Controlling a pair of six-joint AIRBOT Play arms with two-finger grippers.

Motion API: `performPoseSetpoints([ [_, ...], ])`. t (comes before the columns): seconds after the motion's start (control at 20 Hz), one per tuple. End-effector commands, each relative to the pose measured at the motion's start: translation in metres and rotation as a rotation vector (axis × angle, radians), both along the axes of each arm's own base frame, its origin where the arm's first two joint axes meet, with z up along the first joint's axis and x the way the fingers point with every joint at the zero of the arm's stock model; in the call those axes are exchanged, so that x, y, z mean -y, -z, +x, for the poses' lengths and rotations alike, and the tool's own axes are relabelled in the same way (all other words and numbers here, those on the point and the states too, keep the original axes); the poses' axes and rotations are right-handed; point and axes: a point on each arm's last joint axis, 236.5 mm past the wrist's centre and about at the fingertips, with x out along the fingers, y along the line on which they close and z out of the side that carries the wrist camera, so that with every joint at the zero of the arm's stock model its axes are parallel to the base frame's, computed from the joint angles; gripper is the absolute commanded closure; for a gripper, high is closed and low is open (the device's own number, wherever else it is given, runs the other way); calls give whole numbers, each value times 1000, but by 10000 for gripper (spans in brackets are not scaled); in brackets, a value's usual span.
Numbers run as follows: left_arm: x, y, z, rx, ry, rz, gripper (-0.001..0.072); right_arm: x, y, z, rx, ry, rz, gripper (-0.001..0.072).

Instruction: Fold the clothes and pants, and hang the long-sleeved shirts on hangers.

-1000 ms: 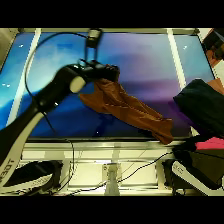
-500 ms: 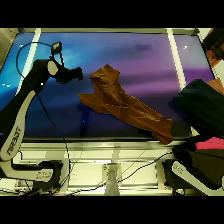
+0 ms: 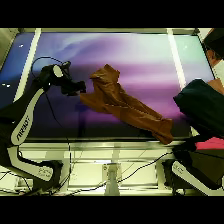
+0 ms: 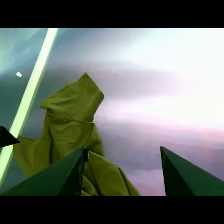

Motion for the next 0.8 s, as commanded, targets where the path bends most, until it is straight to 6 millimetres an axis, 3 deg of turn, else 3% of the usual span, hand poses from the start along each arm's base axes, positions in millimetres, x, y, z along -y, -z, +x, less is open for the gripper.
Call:
performPoseSetpoints([
  [0.0, 2, 4, -18, -64, 58, -1, 167, 3, 3, -1, -7, 2, -18, 206],
  [0.35, 5, 5, -14, -48, 41, -4, 164, 2, 3, -1, -8, 2, -18, 206],
  [0.55, 7, 26, -24, -73, -9, -2, 164, 2, 3, -1, -8, 2, -18, 206],
  [0.7, 19, 30, -10, -12, -72, -51, 171, 3, 3, -1, -7, 2, -17, 206],
  [0.75, 27, 28, -3, 12, -88, -80, 258, 3, 3, -1, -7, 2, -17, 206],
])
